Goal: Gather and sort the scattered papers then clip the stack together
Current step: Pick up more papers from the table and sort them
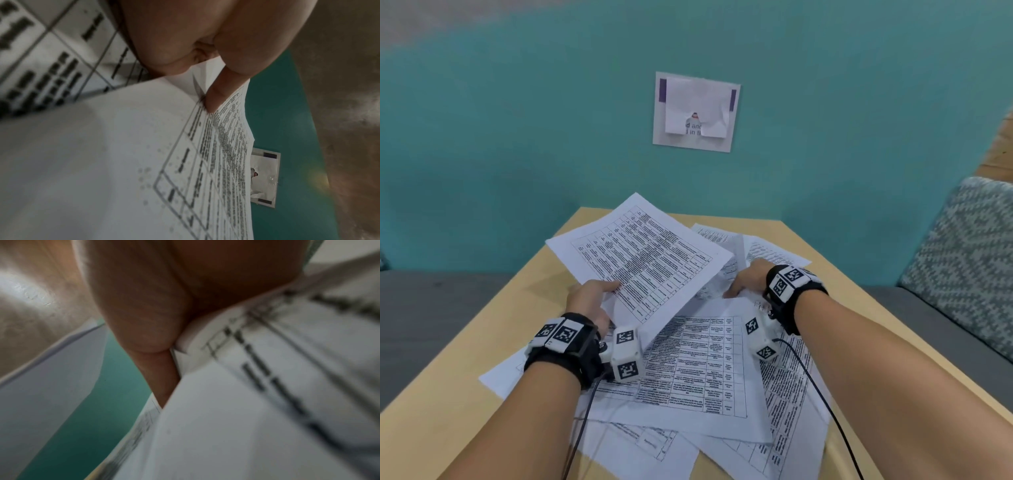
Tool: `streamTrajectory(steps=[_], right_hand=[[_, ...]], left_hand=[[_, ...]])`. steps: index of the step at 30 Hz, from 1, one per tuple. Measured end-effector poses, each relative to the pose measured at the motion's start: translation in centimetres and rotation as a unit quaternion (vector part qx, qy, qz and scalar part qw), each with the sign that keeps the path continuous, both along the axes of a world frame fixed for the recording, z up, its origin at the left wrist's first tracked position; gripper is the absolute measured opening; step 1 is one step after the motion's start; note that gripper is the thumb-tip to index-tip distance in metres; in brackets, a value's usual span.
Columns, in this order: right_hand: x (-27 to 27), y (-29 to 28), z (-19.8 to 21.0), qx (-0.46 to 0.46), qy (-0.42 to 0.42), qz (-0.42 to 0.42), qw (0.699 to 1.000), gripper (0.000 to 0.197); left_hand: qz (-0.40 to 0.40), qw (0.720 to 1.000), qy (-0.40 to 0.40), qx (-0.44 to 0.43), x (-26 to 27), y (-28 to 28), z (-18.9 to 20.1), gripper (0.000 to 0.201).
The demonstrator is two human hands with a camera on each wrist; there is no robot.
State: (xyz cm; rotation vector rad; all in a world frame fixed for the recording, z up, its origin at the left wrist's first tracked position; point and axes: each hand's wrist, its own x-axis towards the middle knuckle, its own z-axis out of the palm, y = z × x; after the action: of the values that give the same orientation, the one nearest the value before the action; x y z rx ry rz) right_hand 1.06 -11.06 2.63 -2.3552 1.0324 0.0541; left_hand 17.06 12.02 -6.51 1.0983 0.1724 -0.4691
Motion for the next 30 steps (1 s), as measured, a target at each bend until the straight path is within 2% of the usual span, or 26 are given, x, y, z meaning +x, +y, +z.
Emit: streamTrajectory(steps=[1, 4, 8, 10, 12, 14, 17, 18, 20, 22, 24, 26, 28, 30], right_hand=[[-0.1, -0.1, 0.4, -0.003, -0.019, -0.012, 1.0, 0.043], [0.1, -1.0, 1.6, -0.008, -0.077, -0.041, 0.996, 0.039], [-0.2, -2.3, 3.4, -0.031, -0.152, -0.073, 0.985, 0.046], [-0.5, -2.8, 4.6, -0.041, -0.202, -0.115, 0.972, 0.059], [-1.0, -3.3, 5.9, -0.045, -0.276, -0.153, 0.948, 0.071], [-1.4, -3.7, 7.3, -0.044, -0.349, -0.173, 0.92, 0.067], [-2.1, -4.0, 9.5, -0.034, -0.45, -0.196, 0.871, 0.022], [-2.2, -4.1, 10.3, -0.026, -0.481, -0.202, 0.853, 0.02], [-2.5, -3.9, 11.9, -0.008, -0.533, -0.21, 0.82, 0.026], [-2.6, -3.9, 13.3, 0.012, -0.571, -0.219, 0.791, 0.052], [-2.8, -3.8, 14.6, 0.034, -0.614, -0.212, 0.76, 0.044], [-2.8, -3.5, 15.7, 0.059, -0.651, -0.204, 0.729, 0.043], [-2.8, -3.0, 16.8, 0.058, -0.673, -0.202, 0.709, 0.054], [-2.8, -3.5, 17.3, 0.063, -0.676, -0.215, 0.702, 0.045]], left_hand=[[-0.01, 1.0, 0.008, -0.008, 0.2, 0.1, -0.2, 0.066], [-0.02, 0.999, 0.026, -0.002, 1.2, 0.0, -1.0, 0.037], [-0.024, 0.999, 0.022, -0.011, 0.8, -0.1, -0.9, 0.029], [-0.026, 1.0, 0.017, -0.005, 0.6, -0.2, -0.7, 0.033], [-0.018, 1.0, 0.01, -0.001, 0.5, -0.3, -0.7, 0.043], [-0.014, 1.0, -0.005, 0.005, 0.5, -0.5, -0.8, 0.046], [-0.016, 0.999, -0.025, 0.03, 0.0, -0.6, -0.7, 0.046], [-0.015, 0.999, -0.03, 0.038, 0.0, -0.6, -0.6, 0.045], [-0.034, 0.998, -0.042, 0.045, -0.6, -0.5, -0.2, 0.033], [-0.053, 0.996, -0.044, 0.051, -0.8, -0.5, 0.0, 0.029], [-0.053, 0.996, -0.048, 0.043, -0.7, -0.5, -0.2, 0.034], [-0.039, 0.997, -0.048, 0.037, -0.3, -0.4, -0.6, 0.048], [-0.033, 0.998, -0.055, 0.013, 0.6, -0.4, -1.5, 0.064], [-0.037, 0.998, -0.056, 0.014, -0.2, -0.4, -0.6, 0.061]])
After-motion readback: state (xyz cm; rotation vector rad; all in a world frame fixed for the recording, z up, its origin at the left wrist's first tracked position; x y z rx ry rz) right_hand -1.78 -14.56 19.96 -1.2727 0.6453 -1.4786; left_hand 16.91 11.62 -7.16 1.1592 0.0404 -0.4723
